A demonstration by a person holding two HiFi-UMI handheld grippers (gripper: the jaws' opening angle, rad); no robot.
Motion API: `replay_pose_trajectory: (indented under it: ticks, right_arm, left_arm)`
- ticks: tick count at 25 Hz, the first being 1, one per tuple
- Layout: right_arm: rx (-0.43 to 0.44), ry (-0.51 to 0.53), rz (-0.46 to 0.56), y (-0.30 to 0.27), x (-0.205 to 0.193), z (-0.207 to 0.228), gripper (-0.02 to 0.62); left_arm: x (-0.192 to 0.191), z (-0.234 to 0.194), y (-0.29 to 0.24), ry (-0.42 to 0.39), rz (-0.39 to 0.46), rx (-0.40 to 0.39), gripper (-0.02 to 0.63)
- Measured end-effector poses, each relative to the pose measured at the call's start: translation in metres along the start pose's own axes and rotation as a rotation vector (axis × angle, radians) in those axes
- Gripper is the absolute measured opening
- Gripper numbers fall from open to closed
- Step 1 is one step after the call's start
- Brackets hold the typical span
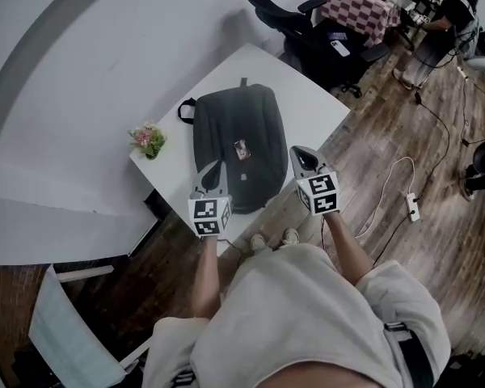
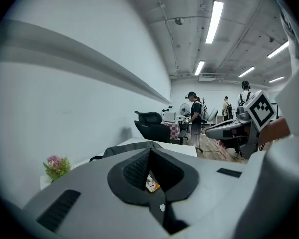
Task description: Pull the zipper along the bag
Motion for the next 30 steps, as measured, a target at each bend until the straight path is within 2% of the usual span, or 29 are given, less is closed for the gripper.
replay_pose_trajectory:
  ticks: [12, 30]
  right_arm:
    - [-0.045, 0.044, 0.048, 0.006, 0.021, 0.010, 0.014]
    - [-0.024, 0.037, 0.042, 0.004, 0.019, 0.006, 0.013]
  left_arm:
    - [0.016, -0.004, 0.000, -0.015, 0.030, 0.032, 0.026]
    - [0.011, -0.004, -0.004, -0.014, 0.011, 0.030, 0.026]
Point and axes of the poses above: the fingertips, and each gripper's own axes: y backward along the fingers, z to its right, x out of its top, the point moved 5 cm from there along y, backward along the fingers, and after that the axes turned 6 degrees about y, right-handed, at the moved point
